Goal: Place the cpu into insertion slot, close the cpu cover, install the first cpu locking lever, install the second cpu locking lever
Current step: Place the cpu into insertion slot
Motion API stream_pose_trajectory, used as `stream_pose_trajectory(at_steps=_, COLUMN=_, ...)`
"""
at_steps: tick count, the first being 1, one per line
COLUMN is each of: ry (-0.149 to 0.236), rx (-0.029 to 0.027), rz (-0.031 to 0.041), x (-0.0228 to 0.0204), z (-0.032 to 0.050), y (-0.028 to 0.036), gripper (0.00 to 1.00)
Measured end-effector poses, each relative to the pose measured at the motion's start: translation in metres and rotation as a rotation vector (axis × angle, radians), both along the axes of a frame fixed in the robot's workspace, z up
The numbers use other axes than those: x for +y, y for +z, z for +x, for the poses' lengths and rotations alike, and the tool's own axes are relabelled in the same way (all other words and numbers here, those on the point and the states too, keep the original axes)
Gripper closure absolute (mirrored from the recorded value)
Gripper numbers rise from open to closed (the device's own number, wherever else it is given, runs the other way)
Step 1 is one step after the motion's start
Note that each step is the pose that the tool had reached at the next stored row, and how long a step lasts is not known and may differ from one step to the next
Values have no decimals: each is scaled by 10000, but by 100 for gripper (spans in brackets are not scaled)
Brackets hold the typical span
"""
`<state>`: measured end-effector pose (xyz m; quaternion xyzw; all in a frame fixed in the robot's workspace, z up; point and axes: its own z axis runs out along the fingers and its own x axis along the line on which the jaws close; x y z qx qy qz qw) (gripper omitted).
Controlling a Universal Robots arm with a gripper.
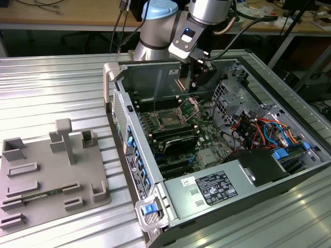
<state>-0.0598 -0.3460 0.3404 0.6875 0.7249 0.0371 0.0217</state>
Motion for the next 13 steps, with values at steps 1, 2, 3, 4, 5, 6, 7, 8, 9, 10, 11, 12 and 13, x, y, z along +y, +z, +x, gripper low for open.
stream_pose_trajectory(at_steps=1, ry=-80, rx=11, rz=1, x=0, z=-1, y=-5, gripper=45)
stream_pose_trajectory(at_steps=2, ry=-107, rx=16, rz=-1, x=-1, z=-1, y=-5, gripper=45)
stream_pose_trajectory(at_steps=3, ry=-113, rx=16, rz=-1, x=-1, z=-1, y=-6, gripper=45)
stream_pose_trajectory(at_steps=4, ry=-115, rx=16, rz=-1, x=-1, z=-1, y=-6, gripper=45)
stream_pose_trajectory(at_steps=5, ry=-115, rx=16, rz=1, x=0, z=-1, y=-7, gripper=45)
stream_pose_trajectory(at_steps=6, ry=-115, rx=16, rz=0, x=-1, z=-1, y=-7, gripper=45)
stream_pose_trajectory(at_steps=7, ry=-116, rx=15, rz=1, x=0, z=0, y=-7, gripper=45)
stream_pose_trajectory(at_steps=8, ry=-116, rx=15, rz=0, x=-1, z=0, y=-7, gripper=45)
stream_pose_trajectory(at_steps=9, ry=-116, rx=15, rz=0, x=-1, z=-1, y=-7, gripper=45)
stream_pose_trajectory(at_steps=10, ry=-116, rx=15, rz=1, x=-1, z=0, y=-7, gripper=45)
stream_pose_trajectory(at_steps=11, ry=-116, rx=15, rz=1, x=-1, z=-1, y=-7, gripper=45)
stream_pose_trajectory(at_steps=12, ry=-116, rx=16, rz=1, x=-1, z=-1, y=-8, gripper=45)
stream_pose_trajectory(at_steps=13, ry=-117, rx=15, rz=1, x=0, z=-1, y=-9, gripper=45)
